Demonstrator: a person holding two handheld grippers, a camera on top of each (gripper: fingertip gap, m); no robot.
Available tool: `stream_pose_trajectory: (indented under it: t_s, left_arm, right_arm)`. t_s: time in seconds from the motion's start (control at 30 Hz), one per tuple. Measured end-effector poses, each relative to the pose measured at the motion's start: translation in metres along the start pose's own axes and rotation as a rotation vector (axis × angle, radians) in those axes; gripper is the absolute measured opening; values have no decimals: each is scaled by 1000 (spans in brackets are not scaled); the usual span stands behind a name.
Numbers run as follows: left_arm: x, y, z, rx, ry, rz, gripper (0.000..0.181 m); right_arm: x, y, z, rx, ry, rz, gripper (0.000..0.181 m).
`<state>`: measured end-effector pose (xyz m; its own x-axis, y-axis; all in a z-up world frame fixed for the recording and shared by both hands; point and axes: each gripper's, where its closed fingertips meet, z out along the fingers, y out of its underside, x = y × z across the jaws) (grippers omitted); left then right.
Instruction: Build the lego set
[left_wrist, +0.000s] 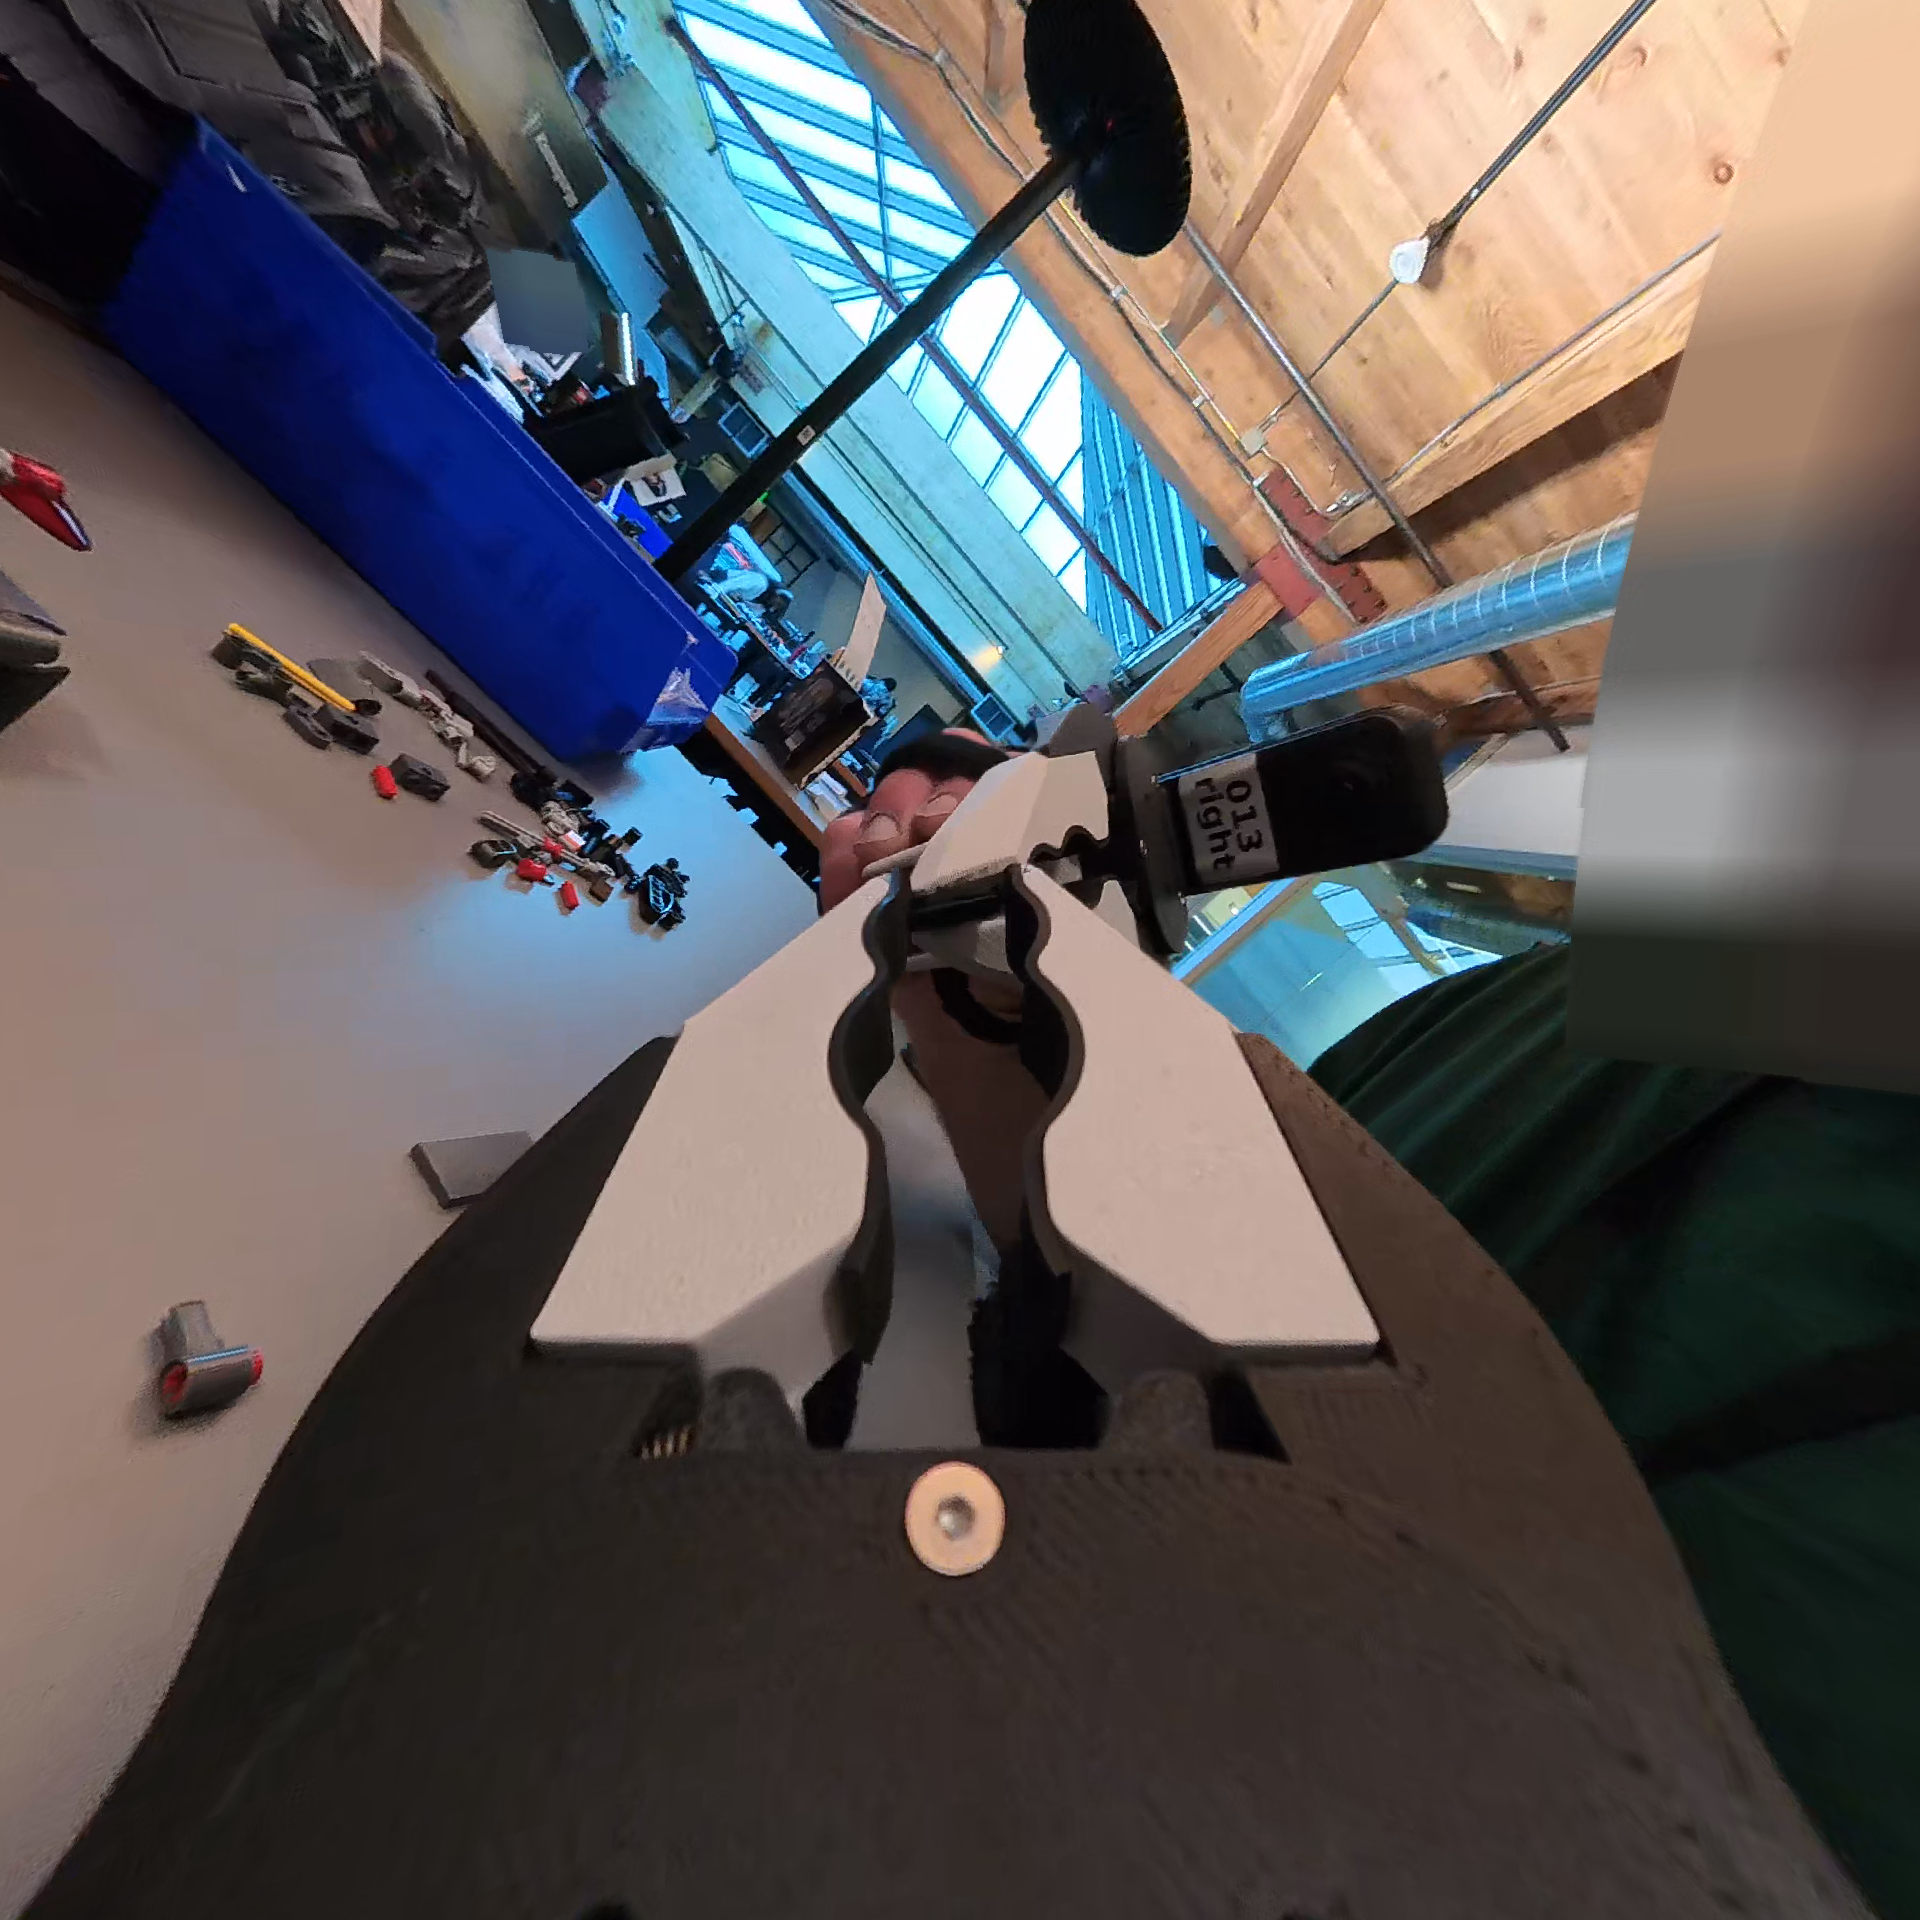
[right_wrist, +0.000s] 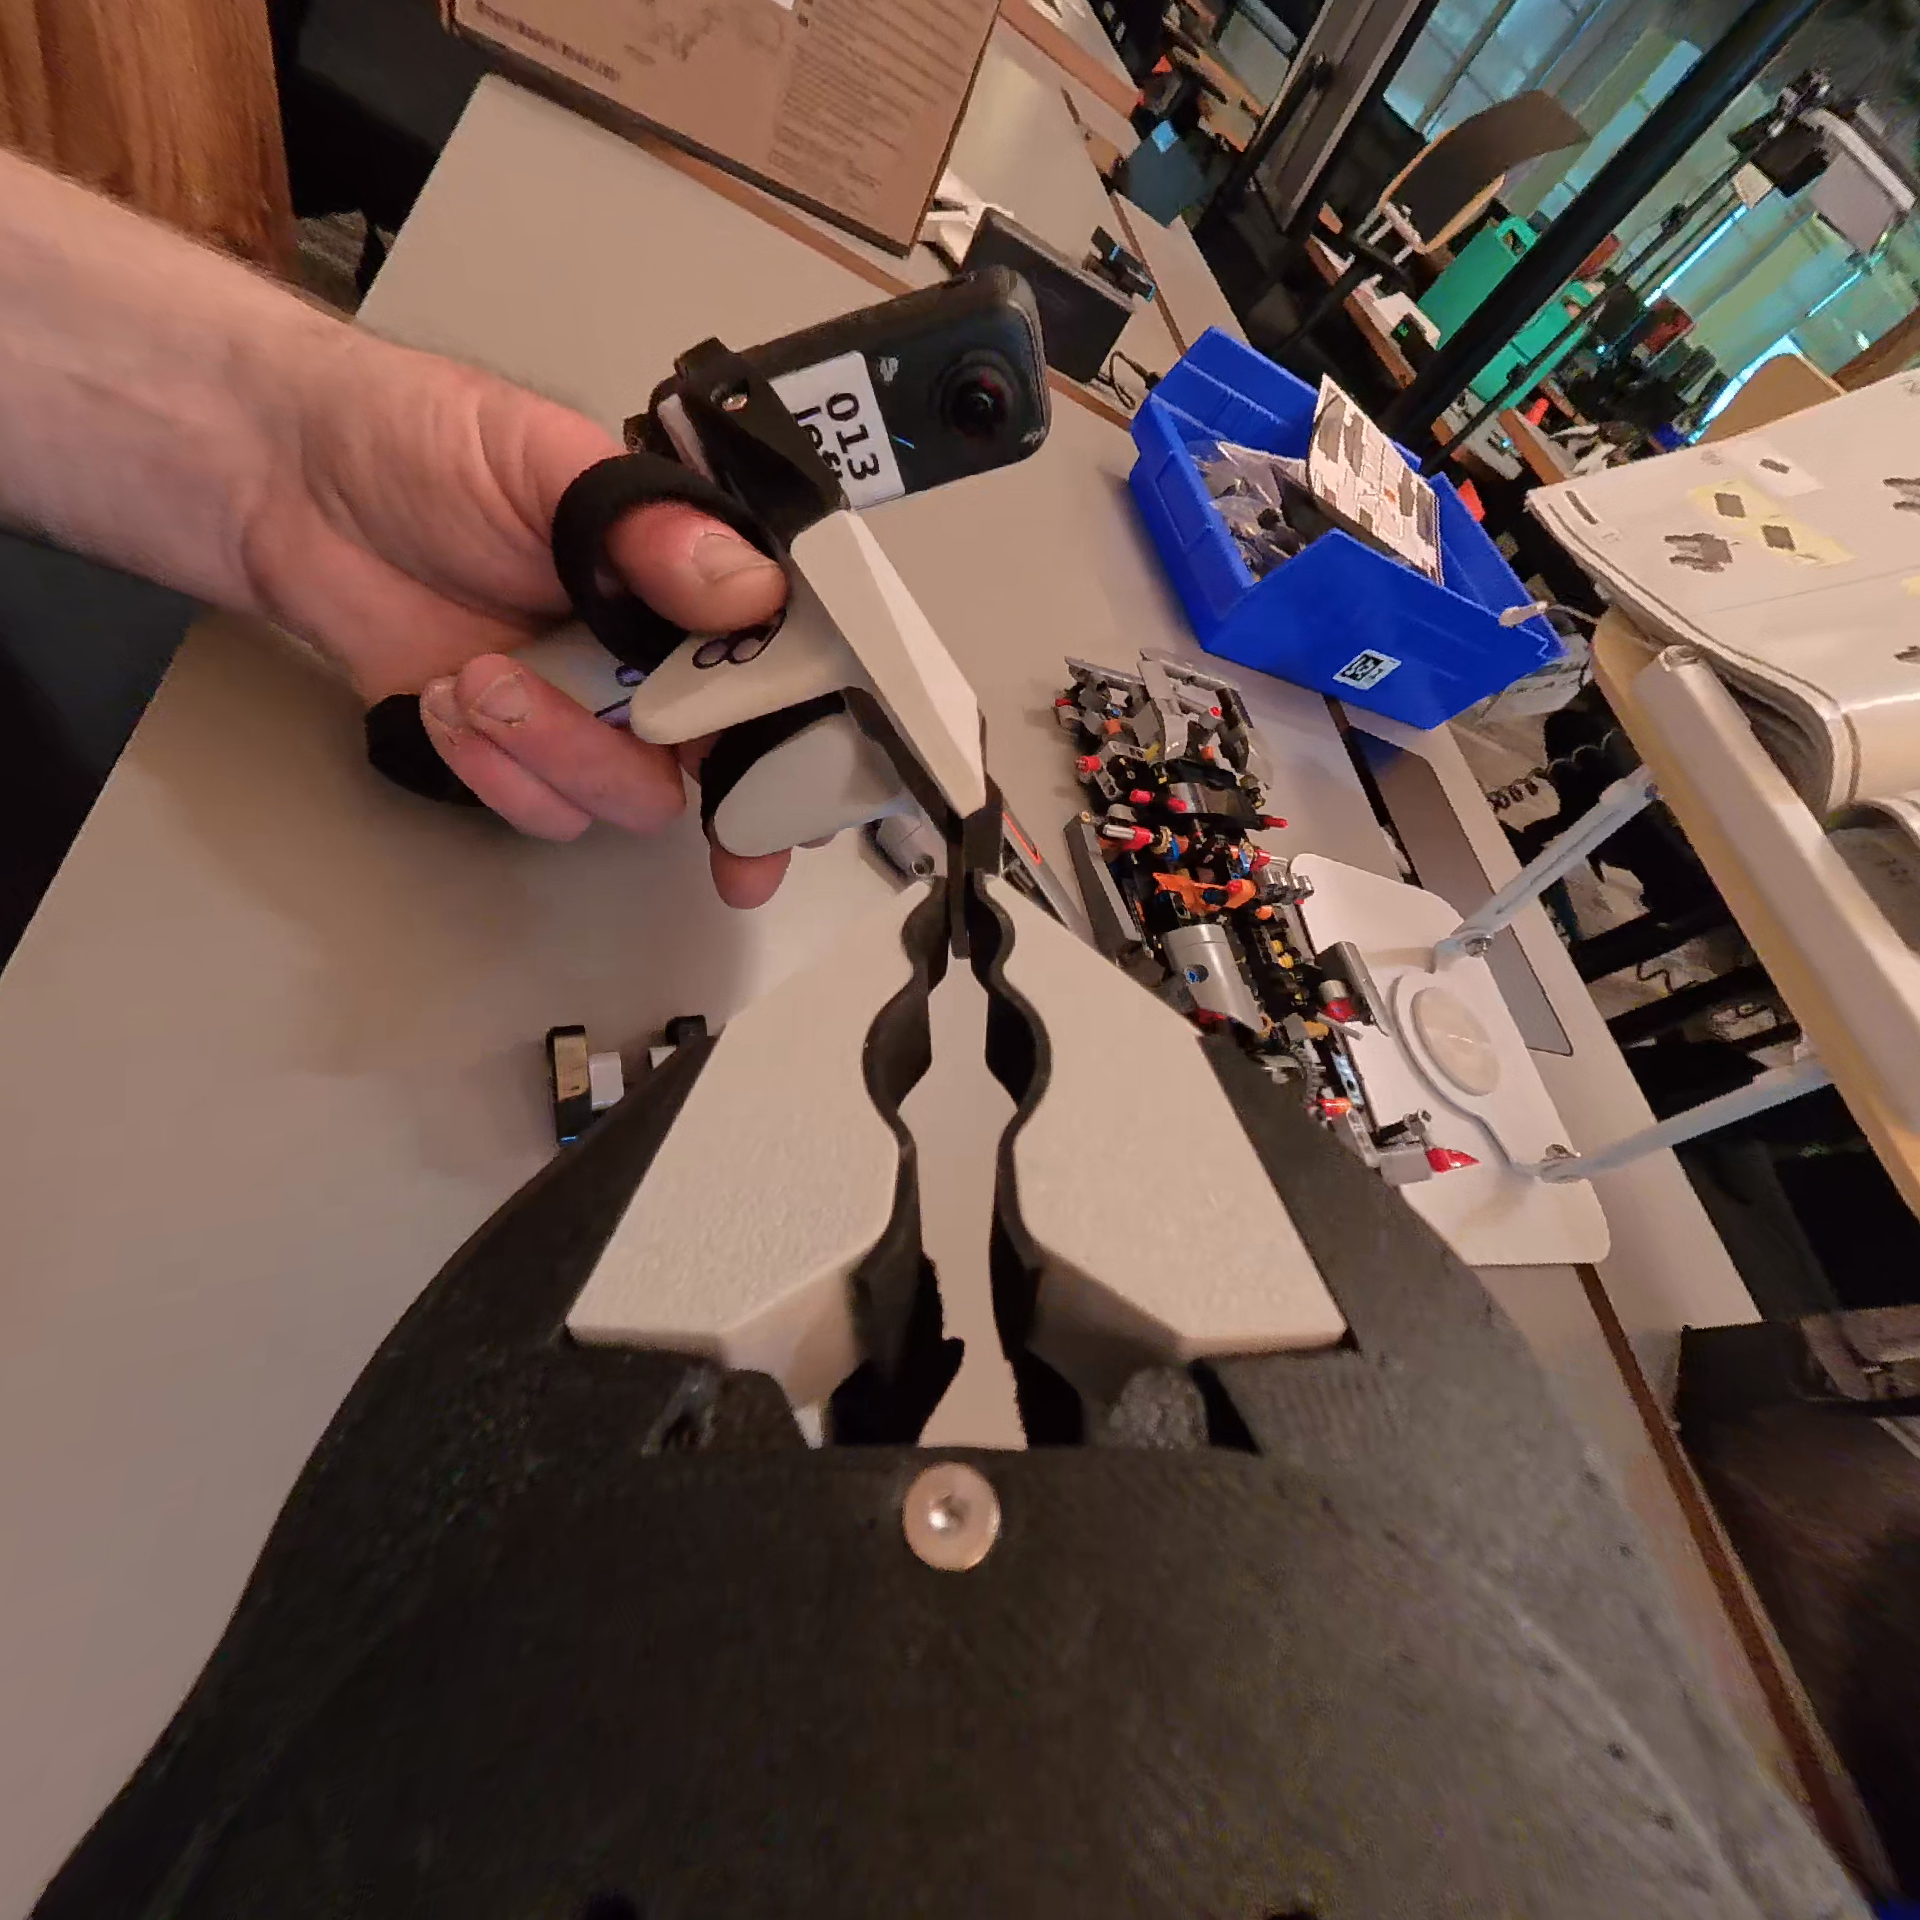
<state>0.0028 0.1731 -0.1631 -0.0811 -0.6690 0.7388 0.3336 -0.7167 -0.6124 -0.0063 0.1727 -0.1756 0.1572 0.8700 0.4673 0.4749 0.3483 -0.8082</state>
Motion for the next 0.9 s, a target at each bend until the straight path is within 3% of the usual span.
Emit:
stream_pose_trajectory:
  t_s: [0.27, 0.5, 0.67, 0.9]
  left_arm:
    - [-2, -3, 0, 27, 21, -19, 18]
    - [3, 8, 3, -115, -60, 222, 21]
    - [4, 18, 7, -214, -109, 373, 16]
    - [-4, 27, 6, -286, -169, 418, 2]
  right_arm:
    - [2, 2, -5, 58, -17, 81, 1]
    - [3, -5, -21, 202, -230, 409, 1]
    - [-13, 4, -24, 130, -414, 511, 0]
    - [-20, 14, -17, 2, -501, 520, 1]
